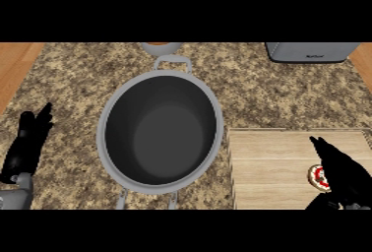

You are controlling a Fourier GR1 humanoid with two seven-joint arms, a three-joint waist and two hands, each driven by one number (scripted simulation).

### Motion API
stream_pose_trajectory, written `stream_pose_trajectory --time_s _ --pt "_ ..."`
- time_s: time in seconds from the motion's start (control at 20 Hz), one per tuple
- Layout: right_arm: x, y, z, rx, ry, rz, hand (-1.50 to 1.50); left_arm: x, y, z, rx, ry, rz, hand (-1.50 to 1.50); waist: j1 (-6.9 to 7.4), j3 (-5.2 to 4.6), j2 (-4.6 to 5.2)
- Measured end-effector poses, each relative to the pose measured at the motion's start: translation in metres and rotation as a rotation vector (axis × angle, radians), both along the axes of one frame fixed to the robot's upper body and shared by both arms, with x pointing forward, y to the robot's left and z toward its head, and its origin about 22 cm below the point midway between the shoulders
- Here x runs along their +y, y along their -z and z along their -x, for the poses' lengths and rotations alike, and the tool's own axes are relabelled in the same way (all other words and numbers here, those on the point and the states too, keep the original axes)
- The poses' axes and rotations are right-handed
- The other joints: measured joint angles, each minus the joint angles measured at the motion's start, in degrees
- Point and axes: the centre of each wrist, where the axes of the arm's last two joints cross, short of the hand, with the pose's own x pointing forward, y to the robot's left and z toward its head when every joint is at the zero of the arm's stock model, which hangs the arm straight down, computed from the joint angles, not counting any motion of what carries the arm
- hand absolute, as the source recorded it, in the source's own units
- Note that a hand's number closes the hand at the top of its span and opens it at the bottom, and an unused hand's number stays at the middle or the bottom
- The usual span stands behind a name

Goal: Pick the cupcake from the tray and place it in the pot

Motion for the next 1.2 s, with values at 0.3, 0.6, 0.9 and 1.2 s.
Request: stream_pose_trajectory --time_s 0.3,0.6,0.9,1.2 --pt "-0.010 0.011 -0.002 0.006 0.007 -0.019 -1.50 -0.003 -0.001 0.001 -0.002 -0.002 -0.001 0.00 -0.05 -0.01 0.00" --pt "-0.019 0.028 -0.010 0.015 0.019 -0.030 1.50 -0.001 -0.008 -0.002 0.001 -0.002 0.002 0.00 -0.01 -0.04 -0.01" --pt "-0.026 0.029 -0.012 -0.029 -0.033 -0.023 1.50 0.001 0.001 -0.005 0.004 0.000 0.007 0.00 -0.09 -0.16 -0.08" --pt "-0.027 0.029 -0.014 -0.110 -0.099 0.052 1.50 -0.004 0.008 0.000 0.002 -0.001 0.003 0.00 -0.08 -0.31 -0.19"
